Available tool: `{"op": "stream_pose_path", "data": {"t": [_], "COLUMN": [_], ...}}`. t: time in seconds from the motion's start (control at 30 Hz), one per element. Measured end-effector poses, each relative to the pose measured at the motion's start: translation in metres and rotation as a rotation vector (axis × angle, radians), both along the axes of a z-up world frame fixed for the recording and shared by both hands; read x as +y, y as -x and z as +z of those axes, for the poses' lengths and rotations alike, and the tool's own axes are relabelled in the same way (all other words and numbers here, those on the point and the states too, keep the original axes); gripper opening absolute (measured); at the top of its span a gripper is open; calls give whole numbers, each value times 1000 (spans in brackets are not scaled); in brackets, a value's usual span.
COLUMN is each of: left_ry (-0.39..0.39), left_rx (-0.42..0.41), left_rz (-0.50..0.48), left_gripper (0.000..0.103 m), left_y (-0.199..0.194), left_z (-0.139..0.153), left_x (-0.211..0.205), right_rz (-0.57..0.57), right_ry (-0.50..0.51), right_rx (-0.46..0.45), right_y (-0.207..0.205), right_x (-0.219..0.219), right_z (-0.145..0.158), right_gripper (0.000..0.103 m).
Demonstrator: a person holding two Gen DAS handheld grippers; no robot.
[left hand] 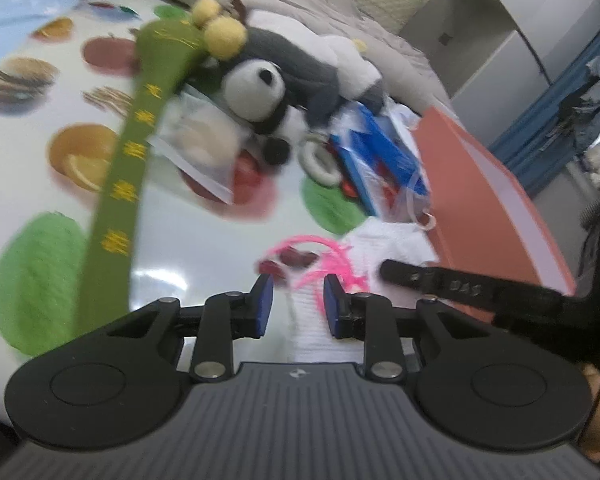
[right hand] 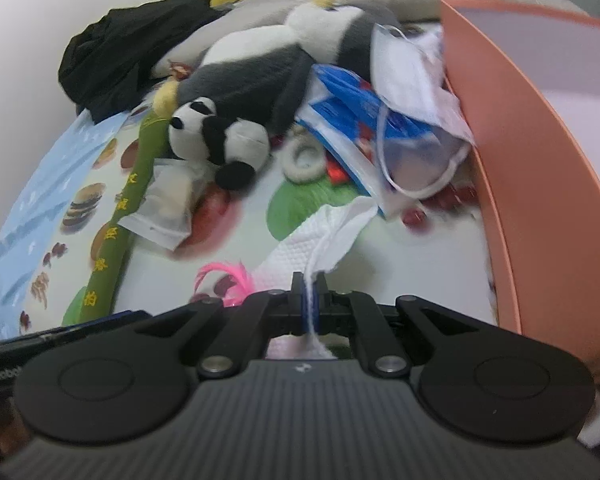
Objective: Organize soft objects
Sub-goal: 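Lift the feather toy with the left tool while the right tool lifts the white wipe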
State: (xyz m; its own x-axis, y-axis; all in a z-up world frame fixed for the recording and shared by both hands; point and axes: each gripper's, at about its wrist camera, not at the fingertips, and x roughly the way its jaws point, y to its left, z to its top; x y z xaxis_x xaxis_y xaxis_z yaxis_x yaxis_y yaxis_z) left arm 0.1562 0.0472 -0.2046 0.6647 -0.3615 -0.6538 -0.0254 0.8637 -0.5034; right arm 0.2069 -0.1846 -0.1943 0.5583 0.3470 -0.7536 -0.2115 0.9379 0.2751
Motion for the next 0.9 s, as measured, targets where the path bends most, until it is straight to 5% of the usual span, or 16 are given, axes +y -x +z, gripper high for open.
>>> {"op": "stream_pose_path", "data": {"t": [0.13, 0.33, 0.53, 0.63, 0.9], "left_ry": [82, 115, 92, 65, 57], "left_rx": [36, 77, 74, 85, 64], "left_rz": [-43, -59, -35, -31, -24], "left_gripper": [46, 50, 49, 34, 33], "left_y": [-5, -10, -13, -16, -7], "left_z": [-7, -22, -30, -32, -18], "left_x": [-16, -36, -45, -46, -39], "right_rz": [-22, -29, -26, -29, -29], "right_ry": [-45, -92, -124, -129, -82], "right_rx": [23, 36, 38, 35, -4], "right_y": [7, 10, 13, 15, 24], "right_x": [-10, -15, -21, -23, -26], "right_z": [-7, -11, -12, -11, 0], "right_gripper": [6, 6, 6, 6, 6]}}
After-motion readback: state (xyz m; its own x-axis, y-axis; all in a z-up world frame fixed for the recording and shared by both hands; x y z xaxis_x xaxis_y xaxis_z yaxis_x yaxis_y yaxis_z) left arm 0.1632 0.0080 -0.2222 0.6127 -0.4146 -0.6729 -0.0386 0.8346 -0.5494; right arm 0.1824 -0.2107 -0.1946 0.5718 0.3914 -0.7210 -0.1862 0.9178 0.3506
